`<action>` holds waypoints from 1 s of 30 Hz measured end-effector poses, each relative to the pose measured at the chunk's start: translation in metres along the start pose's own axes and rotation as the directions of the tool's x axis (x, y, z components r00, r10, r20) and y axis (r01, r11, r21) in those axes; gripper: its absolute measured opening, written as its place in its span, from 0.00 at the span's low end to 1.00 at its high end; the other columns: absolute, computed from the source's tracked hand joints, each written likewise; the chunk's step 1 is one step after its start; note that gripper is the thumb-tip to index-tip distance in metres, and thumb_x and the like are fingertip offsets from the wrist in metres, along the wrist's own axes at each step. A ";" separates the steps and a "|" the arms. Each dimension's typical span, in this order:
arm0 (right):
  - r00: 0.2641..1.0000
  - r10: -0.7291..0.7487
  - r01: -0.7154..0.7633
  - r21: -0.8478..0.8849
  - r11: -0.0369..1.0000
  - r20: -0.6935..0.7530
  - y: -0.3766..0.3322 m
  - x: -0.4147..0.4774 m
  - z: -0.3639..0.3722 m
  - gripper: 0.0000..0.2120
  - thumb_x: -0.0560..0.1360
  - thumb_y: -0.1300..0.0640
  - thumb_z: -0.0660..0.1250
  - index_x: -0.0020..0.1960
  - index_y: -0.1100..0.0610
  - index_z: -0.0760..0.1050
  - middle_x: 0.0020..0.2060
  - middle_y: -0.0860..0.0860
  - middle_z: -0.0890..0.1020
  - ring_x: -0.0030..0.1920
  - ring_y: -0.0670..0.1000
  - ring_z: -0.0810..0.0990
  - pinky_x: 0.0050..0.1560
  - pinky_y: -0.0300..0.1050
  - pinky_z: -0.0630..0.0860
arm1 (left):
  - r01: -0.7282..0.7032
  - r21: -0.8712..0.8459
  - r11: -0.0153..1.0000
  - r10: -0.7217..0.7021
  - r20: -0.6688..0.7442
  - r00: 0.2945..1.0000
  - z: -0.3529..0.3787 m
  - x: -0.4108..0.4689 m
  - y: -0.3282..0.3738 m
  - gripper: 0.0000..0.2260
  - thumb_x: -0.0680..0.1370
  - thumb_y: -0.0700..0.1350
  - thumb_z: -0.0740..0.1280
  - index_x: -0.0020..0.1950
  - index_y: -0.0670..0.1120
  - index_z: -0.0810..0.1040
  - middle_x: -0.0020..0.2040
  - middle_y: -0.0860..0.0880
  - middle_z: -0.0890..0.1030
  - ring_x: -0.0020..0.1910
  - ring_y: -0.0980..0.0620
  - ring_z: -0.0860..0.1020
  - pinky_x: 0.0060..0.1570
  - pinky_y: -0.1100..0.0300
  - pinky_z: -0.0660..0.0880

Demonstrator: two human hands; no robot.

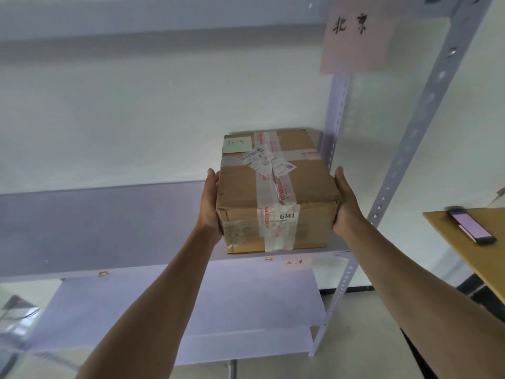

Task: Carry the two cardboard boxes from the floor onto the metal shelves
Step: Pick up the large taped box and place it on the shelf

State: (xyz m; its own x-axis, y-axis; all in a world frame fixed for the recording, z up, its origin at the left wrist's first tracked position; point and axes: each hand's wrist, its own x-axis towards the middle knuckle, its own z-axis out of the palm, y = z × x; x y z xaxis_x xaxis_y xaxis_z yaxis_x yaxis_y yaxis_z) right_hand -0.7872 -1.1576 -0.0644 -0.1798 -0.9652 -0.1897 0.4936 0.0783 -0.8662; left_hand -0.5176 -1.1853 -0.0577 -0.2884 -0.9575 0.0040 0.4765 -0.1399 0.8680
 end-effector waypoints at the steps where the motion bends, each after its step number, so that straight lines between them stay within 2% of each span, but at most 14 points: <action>1: 1.000 0.009 -0.009 -0.001 1.000 0.006 0.002 0.001 -0.001 0.38 0.77 0.29 0.57 0.72 0.57 0.74 0.64 0.61 0.81 0.64 0.65 0.80 0.56 0.56 0.81 | 0.007 -0.008 1.000 -0.007 -0.005 1.000 0.001 0.000 -0.002 0.31 0.88 0.63 0.47 0.70 0.45 0.82 0.63 0.40 0.86 0.60 0.39 0.85 0.56 0.44 0.83; 7: 0.996 0.006 -0.006 -0.004 1.000 0.091 0.010 0.009 -0.013 0.34 0.79 0.31 0.53 0.67 0.56 0.79 0.57 0.57 0.86 0.56 0.60 0.85 0.50 0.52 0.83 | -0.008 0.009 1.000 0.008 -0.042 0.999 0.000 0.006 -0.012 0.32 0.88 0.62 0.48 0.75 0.41 0.77 0.64 0.39 0.85 0.60 0.38 0.84 0.57 0.44 0.83; 10: 0.994 -0.001 0.001 0.003 1.000 0.112 0.011 0.012 -0.015 0.31 0.80 0.32 0.53 0.62 0.53 0.83 0.55 0.56 0.87 0.55 0.59 0.85 0.54 0.53 0.82 | -0.006 0.031 0.999 0.007 -0.032 0.999 0.001 0.005 -0.015 0.31 0.88 0.62 0.47 0.72 0.43 0.79 0.62 0.40 0.86 0.58 0.39 0.86 0.54 0.45 0.84; 12: 0.991 -0.007 0.007 0.006 1.000 0.130 0.013 0.013 -0.017 0.31 0.80 0.32 0.53 0.63 0.53 0.82 0.57 0.57 0.86 0.58 0.61 0.84 0.59 0.57 0.80 | -0.010 0.036 0.999 0.011 -0.033 0.999 0.001 0.004 -0.017 0.31 0.88 0.61 0.47 0.71 0.43 0.79 0.61 0.40 0.86 0.57 0.40 0.86 0.53 0.46 0.84; 15: 0.992 -0.014 0.015 -0.010 1.000 0.128 0.010 0.010 -0.015 0.37 0.75 0.31 0.61 0.68 0.60 0.76 0.64 0.64 0.80 0.64 0.67 0.78 0.66 0.67 0.72 | 0.003 0.046 0.999 -0.001 -0.045 0.999 0.001 0.005 -0.019 0.31 0.88 0.61 0.47 0.71 0.42 0.80 0.59 0.41 0.87 0.56 0.41 0.87 0.51 0.47 0.84; 17: 0.989 -0.020 0.022 -0.016 1.000 0.144 0.007 0.009 -0.013 0.40 0.67 0.30 0.69 0.65 0.59 0.75 0.63 0.66 0.77 0.62 0.68 0.77 0.67 0.70 0.69 | 0.008 0.090 0.996 -0.003 -0.057 0.998 -0.001 0.006 -0.019 0.31 0.88 0.61 0.48 0.72 0.41 0.78 0.60 0.40 0.87 0.56 0.40 0.86 0.52 0.47 0.84; 19: 0.990 -0.038 0.041 -0.020 0.999 0.134 0.005 0.008 -0.013 0.33 0.67 0.31 0.69 0.60 0.56 0.79 0.58 0.62 0.80 0.58 0.64 0.79 0.65 0.67 0.73 | -0.008 0.165 0.986 0.021 -0.077 0.997 -0.005 0.006 -0.016 0.33 0.88 0.62 0.49 0.76 0.37 0.74 0.62 0.38 0.85 0.58 0.38 0.85 0.54 0.46 0.83; 21: 0.993 -0.041 0.043 -0.013 0.999 0.110 0.001 0.008 -0.013 0.25 0.76 0.34 0.62 0.56 0.53 0.83 0.52 0.56 0.86 0.54 0.60 0.84 0.56 0.59 0.79 | -0.010 0.259 0.966 0.042 -0.117 0.992 -0.011 0.006 -0.011 0.35 0.87 0.64 0.51 0.78 0.38 0.73 0.67 0.37 0.83 0.63 0.37 0.84 0.60 0.42 0.81; 23: 0.996 -0.054 0.056 -0.024 0.998 0.077 -0.008 0.010 -0.013 0.24 0.81 0.37 0.56 0.59 0.51 0.83 0.50 0.53 0.88 0.53 0.57 0.85 0.52 0.52 0.81 | 0.013 0.323 0.946 0.049 -0.183 0.982 -0.014 0.005 -0.004 0.37 0.83 0.70 0.55 0.79 0.42 0.73 0.74 0.40 0.80 0.72 0.36 0.78 0.71 0.36 0.74; 25: 0.995 -0.091 0.094 -0.091 0.991 0.041 -0.023 0.007 -0.005 0.25 0.82 0.36 0.54 0.63 0.50 0.81 0.51 0.51 0.88 0.54 0.54 0.85 0.54 0.51 0.81 | 0.023 0.337 0.941 0.081 -0.289 0.954 -0.014 0.001 0.006 0.38 0.82 0.71 0.56 0.83 0.46 0.69 0.80 0.45 0.74 0.79 0.40 0.72 0.78 0.36 0.66; 28: 0.985 -0.172 0.175 -0.216 0.961 0.033 -0.045 0.004 0.012 0.26 0.82 0.37 0.53 0.71 0.50 0.74 0.52 0.40 0.83 0.54 0.42 0.81 0.50 0.42 0.76 | -0.021 0.374 0.927 0.165 -0.357 0.919 -0.011 -0.007 0.025 0.32 0.86 0.66 0.53 0.84 0.48 0.66 0.83 0.48 0.70 0.81 0.45 0.69 0.78 0.40 0.65; 30: 0.976 -0.210 0.220 -0.279 0.935 0.063 -0.060 0.002 0.024 0.27 0.82 0.37 0.52 0.75 0.51 0.69 0.57 0.38 0.78 0.58 0.40 0.76 0.50 0.37 0.71 | -0.039 0.386 0.922 0.197 -0.379 0.904 -0.007 -0.015 0.038 0.31 0.86 0.65 0.52 0.84 0.49 0.66 0.83 0.48 0.70 0.82 0.44 0.68 0.77 0.39 0.65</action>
State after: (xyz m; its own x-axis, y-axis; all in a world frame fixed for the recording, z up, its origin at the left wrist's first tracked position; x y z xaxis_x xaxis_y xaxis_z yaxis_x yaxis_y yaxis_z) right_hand -0.7970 -1.1701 -0.0018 -0.2251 -0.9740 0.0263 0.1843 -0.0691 -0.9804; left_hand -0.4892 -1.1777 -0.0282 0.1479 -0.9889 -0.0141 0.1301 0.0053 0.9915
